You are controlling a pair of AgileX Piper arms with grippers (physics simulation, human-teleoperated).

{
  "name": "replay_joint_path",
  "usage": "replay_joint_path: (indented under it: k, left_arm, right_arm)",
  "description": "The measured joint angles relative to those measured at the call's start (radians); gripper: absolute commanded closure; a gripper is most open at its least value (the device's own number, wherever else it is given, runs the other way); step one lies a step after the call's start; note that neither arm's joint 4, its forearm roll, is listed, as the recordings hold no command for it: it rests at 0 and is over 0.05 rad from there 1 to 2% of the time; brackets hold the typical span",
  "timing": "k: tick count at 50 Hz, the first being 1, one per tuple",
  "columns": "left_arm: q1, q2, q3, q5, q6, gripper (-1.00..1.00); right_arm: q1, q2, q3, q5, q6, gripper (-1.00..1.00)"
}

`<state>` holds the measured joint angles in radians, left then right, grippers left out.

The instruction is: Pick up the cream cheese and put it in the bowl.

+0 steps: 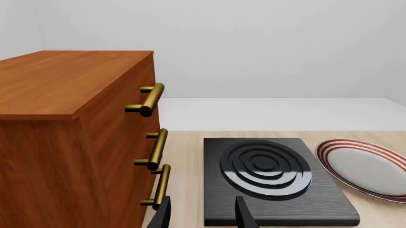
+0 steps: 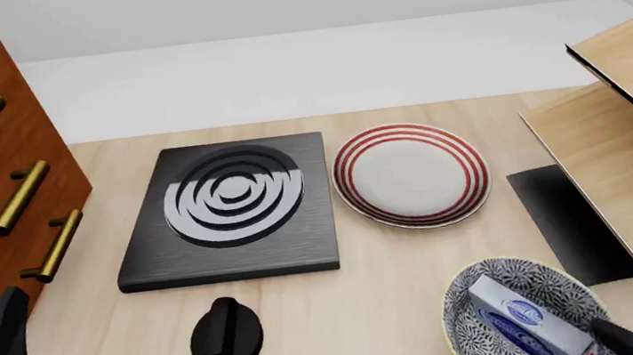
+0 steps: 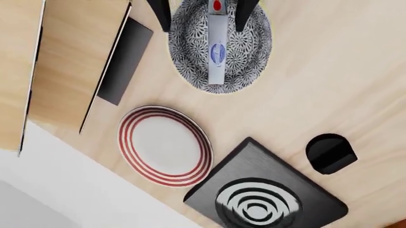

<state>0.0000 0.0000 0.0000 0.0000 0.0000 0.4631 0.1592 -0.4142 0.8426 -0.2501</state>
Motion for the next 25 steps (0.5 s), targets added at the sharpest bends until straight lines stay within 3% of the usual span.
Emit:
replay_joint_path:
  k: [25]
  left_arm:
    - [0.000, 0.000, 0.000, 0.000, 0.000, -1.00]
  right_arm:
    - [-0.005, -0.113, -0.253, 0.179, 0.040, -1.00]
